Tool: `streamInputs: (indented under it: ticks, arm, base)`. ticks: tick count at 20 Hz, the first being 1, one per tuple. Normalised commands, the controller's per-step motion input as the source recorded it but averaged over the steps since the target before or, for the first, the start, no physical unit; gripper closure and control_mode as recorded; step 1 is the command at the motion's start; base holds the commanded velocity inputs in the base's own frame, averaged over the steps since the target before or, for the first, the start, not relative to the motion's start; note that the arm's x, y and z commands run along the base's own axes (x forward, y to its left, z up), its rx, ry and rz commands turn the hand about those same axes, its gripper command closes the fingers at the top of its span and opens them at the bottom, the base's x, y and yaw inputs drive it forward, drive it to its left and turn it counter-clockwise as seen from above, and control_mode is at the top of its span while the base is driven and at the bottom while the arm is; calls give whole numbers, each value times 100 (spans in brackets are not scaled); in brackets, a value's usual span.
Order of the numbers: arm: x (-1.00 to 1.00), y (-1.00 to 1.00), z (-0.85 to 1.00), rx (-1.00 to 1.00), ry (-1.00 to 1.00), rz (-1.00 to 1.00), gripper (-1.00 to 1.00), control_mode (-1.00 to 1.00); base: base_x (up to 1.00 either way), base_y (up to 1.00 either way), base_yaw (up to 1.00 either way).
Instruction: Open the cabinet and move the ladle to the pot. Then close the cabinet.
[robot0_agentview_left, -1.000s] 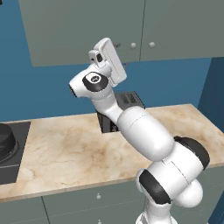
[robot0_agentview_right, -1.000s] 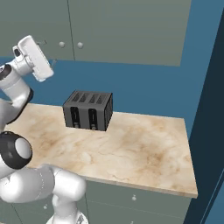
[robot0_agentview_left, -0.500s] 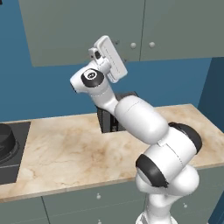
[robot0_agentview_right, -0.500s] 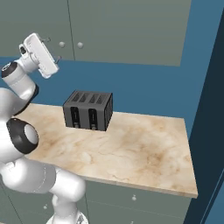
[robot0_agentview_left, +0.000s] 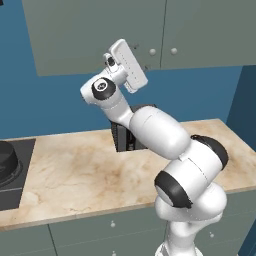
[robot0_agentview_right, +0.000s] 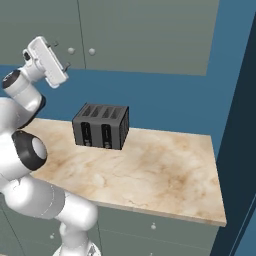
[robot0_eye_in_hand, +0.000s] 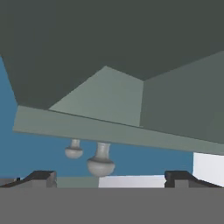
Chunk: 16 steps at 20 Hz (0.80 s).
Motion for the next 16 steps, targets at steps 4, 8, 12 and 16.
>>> streamInputs:
  ticks: [4,8,12,16]
  arm:
    - [-23,-47,15,0,-2,-12,-100,-100]
    - [-5,-39,7,0,0,-10,-100,-100]
    - [0,-6,0,0,0,-4,-100,-100]
    - [0,0,0,0,0,0,-100,-100]
  base:
    - [0,0,0]
    - [0,0,0]
    - [0,0,0]
    - [0,0,0]
